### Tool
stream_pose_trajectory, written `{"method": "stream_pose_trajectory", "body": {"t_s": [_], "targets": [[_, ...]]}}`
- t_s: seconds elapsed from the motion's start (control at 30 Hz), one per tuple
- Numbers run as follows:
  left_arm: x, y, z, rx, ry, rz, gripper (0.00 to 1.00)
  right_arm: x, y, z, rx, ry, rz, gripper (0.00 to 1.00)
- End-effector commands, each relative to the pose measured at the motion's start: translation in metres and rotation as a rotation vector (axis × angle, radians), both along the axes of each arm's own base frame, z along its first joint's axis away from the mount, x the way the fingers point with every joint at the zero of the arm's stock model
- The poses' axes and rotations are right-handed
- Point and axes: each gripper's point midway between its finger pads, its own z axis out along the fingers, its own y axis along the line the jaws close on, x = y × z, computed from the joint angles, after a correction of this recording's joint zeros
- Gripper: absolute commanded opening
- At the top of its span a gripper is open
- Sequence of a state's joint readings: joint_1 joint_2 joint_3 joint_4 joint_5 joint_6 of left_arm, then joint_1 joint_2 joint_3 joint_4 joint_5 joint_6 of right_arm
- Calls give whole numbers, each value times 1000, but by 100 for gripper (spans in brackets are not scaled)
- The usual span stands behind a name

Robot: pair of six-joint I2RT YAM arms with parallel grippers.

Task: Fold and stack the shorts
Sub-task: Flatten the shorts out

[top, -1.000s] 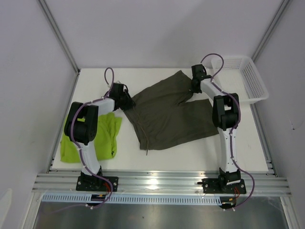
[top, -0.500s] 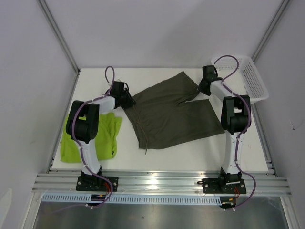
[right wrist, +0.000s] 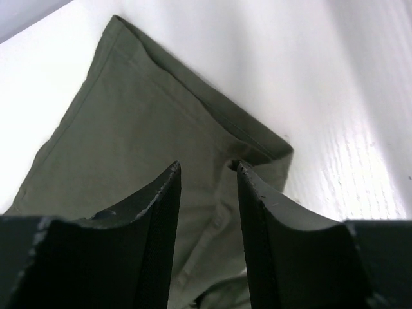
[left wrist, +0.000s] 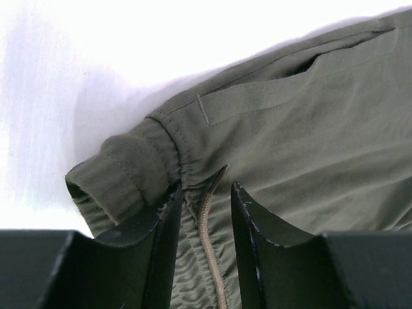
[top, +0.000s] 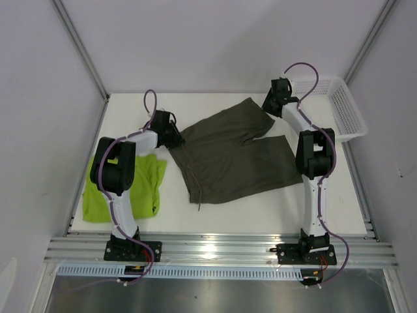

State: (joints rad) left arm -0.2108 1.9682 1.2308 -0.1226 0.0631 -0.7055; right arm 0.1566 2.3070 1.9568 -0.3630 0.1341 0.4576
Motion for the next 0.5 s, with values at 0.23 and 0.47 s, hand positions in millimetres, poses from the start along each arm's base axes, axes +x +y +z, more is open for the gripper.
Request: {"method": "stream_pose_trajectory", "body": {"t_s": [0.23,0.47], "targets": [[4,13,2,48,8,7,39,4,6,-15,-156,55,-5,42],[4,12,1,48,11,4,38,-4,1,-20,-219,86,-29,42]]}}
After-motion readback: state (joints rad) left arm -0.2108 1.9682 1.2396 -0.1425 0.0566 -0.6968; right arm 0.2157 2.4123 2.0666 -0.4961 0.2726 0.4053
